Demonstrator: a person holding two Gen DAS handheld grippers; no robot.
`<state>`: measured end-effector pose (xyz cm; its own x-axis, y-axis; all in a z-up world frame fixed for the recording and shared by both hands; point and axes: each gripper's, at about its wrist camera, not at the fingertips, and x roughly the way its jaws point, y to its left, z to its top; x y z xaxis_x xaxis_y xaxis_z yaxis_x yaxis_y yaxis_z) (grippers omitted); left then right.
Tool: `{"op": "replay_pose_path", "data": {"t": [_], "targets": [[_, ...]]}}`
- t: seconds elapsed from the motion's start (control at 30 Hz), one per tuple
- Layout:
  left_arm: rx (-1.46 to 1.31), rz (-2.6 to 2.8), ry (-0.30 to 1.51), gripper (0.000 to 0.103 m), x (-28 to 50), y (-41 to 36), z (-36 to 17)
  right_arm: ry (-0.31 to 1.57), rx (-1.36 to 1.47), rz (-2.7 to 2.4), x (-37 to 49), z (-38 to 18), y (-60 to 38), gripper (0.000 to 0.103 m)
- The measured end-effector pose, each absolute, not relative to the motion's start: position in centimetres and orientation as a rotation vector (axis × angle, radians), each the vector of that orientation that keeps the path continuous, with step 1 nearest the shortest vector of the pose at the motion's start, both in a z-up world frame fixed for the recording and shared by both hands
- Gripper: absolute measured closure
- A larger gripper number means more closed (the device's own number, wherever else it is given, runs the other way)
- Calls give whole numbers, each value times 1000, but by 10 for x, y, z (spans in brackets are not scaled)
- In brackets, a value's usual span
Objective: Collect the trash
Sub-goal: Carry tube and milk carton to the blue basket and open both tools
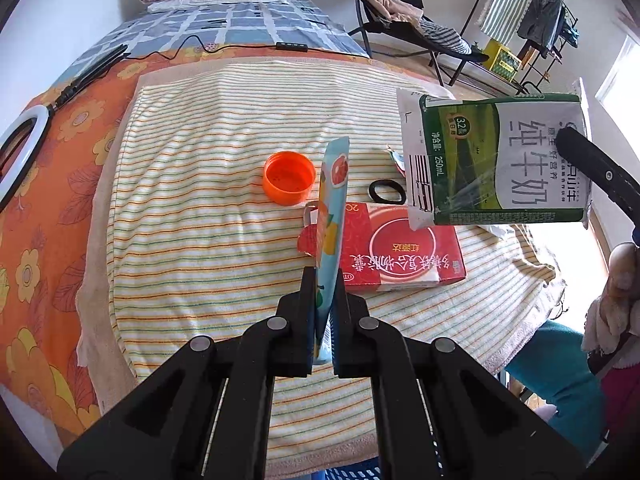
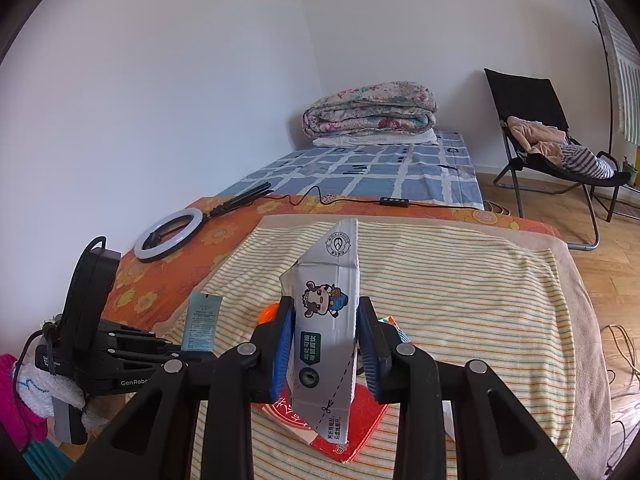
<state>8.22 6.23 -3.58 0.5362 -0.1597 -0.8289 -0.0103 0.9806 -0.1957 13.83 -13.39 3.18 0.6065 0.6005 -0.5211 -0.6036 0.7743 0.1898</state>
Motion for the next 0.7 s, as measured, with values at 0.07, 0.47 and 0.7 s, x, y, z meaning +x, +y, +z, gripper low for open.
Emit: {"op": "replay_pose_path", "data": {"t": [0.07, 0.47, 0.7], "targets": [[-184, -104, 986, 99, 72, 54, -27, 601, 3, 698, 126, 37, -142, 72], [-154, -179, 943, 99, -7, 2, -10, 625, -8, 702, 42, 54, -190, 72], [-119, -223, 959, 99, -46, -29, -23, 671, -16, 683, -10, 38, -221, 72]]}}
